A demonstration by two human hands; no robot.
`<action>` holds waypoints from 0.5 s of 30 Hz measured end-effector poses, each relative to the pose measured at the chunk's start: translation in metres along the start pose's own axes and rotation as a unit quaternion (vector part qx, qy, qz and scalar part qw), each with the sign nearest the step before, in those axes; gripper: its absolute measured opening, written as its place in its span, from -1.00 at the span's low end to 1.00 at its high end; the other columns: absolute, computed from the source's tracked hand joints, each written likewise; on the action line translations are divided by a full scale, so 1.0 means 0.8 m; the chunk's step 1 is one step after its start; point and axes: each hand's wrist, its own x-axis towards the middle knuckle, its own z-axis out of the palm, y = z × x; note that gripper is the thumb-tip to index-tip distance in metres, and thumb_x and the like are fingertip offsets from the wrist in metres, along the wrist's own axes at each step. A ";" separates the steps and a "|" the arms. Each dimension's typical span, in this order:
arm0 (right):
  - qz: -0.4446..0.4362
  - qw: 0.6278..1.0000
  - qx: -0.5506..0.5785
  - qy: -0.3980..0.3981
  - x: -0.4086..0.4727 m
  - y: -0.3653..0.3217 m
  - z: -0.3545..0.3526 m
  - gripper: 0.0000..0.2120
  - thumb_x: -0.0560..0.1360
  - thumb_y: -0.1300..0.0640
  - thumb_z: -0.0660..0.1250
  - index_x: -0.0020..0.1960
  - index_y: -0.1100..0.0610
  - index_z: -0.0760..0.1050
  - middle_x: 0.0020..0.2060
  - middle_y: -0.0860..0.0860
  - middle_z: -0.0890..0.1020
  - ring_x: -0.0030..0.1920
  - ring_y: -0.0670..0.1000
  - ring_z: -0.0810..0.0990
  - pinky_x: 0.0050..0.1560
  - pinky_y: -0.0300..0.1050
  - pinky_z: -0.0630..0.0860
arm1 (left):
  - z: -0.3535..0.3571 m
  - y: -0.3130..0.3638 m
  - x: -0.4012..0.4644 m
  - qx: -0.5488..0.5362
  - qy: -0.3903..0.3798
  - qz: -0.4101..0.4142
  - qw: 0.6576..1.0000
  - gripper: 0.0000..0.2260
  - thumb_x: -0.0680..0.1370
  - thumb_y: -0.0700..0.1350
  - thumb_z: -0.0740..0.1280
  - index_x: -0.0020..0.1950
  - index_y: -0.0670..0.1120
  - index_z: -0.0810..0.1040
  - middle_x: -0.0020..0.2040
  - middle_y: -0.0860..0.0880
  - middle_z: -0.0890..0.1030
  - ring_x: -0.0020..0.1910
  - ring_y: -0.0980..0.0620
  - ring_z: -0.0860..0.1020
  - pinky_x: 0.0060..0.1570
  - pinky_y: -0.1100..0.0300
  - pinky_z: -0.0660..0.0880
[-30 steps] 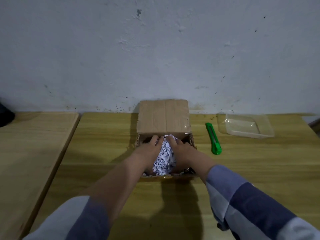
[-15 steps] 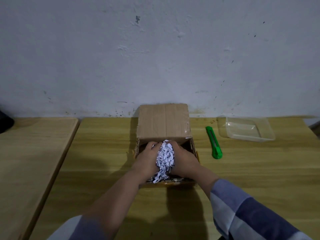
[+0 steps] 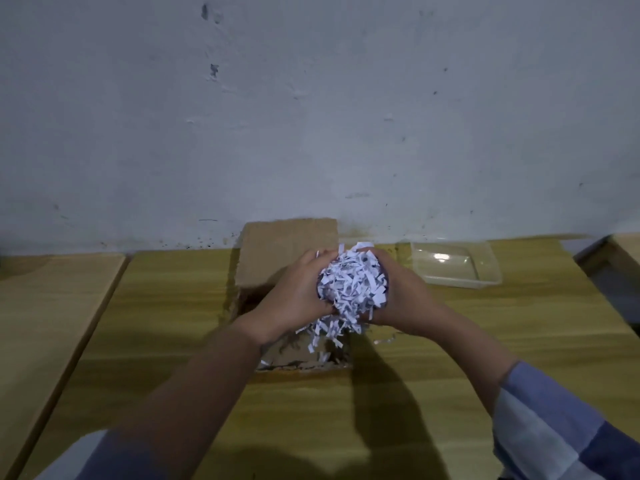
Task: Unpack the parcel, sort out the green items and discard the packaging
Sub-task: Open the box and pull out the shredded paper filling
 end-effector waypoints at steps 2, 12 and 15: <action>0.011 1.000 0.006 0.006 -0.025 0.027 -0.031 -0.14 0.15 0.01 0.62 0.32 -0.20 0.23 0.16 -0.20 0.54 0.12 -0.16 0.55 0.08 -0.13 0.54 | 0.035 0.025 0.016 -0.002 -0.015 0.010 1.000 -0.21 0.36 -0.18 0.55 0.50 -0.01 0.25 0.41 0.03 0.33 0.37 0.07 0.32 0.23 0.35 0.23; 0.065 0.998 -0.005 -0.016 -0.150 0.201 -0.116 -0.33 0.21 -0.01 0.56 0.18 -0.32 0.30 0.16 -0.24 0.49 0.18 -0.18 0.49 0.17 -0.19 0.45 | 0.252 0.127 0.041 -0.037 -0.127 -0.024 0.991 -0.23 0.42 -0.29 0.45 0.53 0.03 0.17 0.48 0.06 0.16 0.41 0.06 0.24 0.21 0.41 0.24; 0.083 0.992 -0.065 -0.066 -0.163 0.254 -0.113 -0.17 0.18 -0.10 0.54 0.35 -0.27 0.20 0.27 -0.10 0.45 0.30 -0.01 0.41 0.28 -0.05 0.37 | 0.289 0.123 0.041 -0.012 -0.147 -0.039 0.988 -0.25 0.42 -0.32 0.44 0.53 0.00 0.20 0.51 0.04 0.12 0.44 0.08 0.21 0.15 0.54 0.11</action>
